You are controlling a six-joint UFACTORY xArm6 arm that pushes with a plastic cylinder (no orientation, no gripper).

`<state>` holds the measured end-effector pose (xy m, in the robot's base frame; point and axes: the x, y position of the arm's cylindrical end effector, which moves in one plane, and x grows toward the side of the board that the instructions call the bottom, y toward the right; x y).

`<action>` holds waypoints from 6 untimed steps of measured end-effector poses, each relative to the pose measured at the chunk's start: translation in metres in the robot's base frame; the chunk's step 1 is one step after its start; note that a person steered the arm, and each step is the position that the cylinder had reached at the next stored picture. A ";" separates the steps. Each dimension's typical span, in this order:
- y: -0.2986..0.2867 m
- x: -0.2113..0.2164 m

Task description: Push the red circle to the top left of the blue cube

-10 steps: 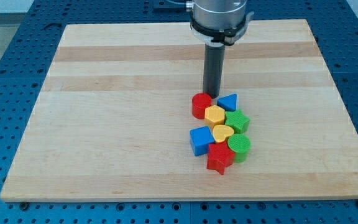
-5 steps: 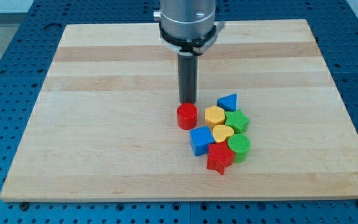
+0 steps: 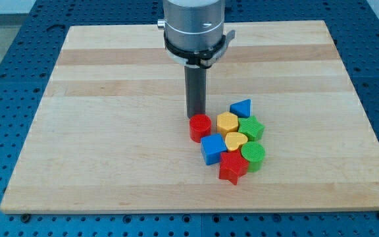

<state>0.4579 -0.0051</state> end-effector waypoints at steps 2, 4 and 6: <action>0.005 0.012; -0.007 -0.009; 0.058 -0.042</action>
